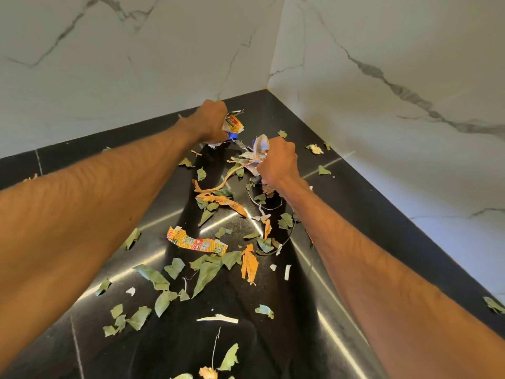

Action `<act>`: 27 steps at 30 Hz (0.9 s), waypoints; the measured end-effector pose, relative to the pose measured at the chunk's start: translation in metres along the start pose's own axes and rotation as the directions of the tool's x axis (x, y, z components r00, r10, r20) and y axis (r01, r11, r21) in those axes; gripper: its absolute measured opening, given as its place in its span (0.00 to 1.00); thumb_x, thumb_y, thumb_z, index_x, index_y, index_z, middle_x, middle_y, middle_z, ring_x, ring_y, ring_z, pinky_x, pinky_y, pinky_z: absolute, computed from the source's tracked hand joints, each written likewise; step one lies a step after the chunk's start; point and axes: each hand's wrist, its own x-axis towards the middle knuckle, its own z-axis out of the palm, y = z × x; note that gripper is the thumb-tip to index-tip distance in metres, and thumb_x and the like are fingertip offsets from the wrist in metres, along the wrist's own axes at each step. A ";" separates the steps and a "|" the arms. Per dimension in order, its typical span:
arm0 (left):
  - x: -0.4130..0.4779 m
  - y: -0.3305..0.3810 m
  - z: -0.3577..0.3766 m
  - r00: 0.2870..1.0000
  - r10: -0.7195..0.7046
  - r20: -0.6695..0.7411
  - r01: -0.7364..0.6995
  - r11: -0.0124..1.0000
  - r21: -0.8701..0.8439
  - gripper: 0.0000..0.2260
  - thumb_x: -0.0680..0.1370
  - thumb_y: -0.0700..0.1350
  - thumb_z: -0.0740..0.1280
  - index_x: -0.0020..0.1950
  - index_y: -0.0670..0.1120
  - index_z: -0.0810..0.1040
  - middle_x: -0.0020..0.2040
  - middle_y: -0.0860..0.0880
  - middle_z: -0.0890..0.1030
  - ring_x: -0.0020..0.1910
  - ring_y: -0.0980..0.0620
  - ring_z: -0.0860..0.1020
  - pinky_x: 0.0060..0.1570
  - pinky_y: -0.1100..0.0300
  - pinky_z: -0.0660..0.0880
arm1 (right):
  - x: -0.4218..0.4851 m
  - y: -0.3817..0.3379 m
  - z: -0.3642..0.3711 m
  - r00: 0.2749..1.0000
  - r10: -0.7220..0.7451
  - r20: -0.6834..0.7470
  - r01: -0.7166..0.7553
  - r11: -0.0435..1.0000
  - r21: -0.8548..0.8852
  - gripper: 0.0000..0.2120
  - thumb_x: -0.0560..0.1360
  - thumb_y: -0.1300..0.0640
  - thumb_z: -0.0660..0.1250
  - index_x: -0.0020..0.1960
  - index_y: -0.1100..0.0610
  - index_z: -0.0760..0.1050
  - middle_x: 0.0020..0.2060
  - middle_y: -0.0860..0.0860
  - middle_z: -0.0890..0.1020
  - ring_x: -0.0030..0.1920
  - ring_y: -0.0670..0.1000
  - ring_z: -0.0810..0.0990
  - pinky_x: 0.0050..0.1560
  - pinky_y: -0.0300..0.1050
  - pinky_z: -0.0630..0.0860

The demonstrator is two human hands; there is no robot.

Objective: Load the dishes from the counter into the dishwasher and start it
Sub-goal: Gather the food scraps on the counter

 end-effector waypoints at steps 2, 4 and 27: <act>-0.004 0.002 0.001 1.000 0.005 -0.026 -0.004 1.000 0.012 0.22 0.76 0.46 0.74 0.65 0.37 0.74 0.62 0.37 0.76 0.60 0.41 0.75 0.48 0.56 0.68 | -0.001 -0.002 -0.001 1.000 0.004 0.005 -0.004 1.000 -0.001 0.24 0.72 0.64 0.76 0.66 0.62 0.74 0.62 0.60 0.75 0.57 0.60 0.78 0.47 0.46 0.74; -0.009 0.004 0.003 0.998 0.011 -0.056 -0.010 1.000 0.018 0.20 0.76 0.44 0.74 0.64 0.37 0.74 0.62 0.37 0.76 0.59 0.40 0.75 0.49 0.54 0.70 | -0.001 -0.003 -0.001 1.000 0.007 0.002 -0.007 1.000 -0.010 0.23 0.72 0.64 0.76 0.66 0.62 0.75 0.62 0.60 0.75 0.57 0.60 0.78 0.47 0.47 0.74; -0.200 -0.027 -0.033 0.833 -0.150 -0.532 -0.106 0.901 -0.420 0.09 0.75 0.46 0.75 0.51 0.43 0.86 0.40 0.53 0.79 0.40 0.58 0.78 0.32 0.76 0.66 | -0.099 -0.047 -0.025 0.880 -0.092 -0.466 0.265 0.910 0.320 0.11 0.71 0.61 0.77 0.53 0.56 0.84 0.42 0.41 0.80 0.42 0.45 0.83 0.39 0.44 0.83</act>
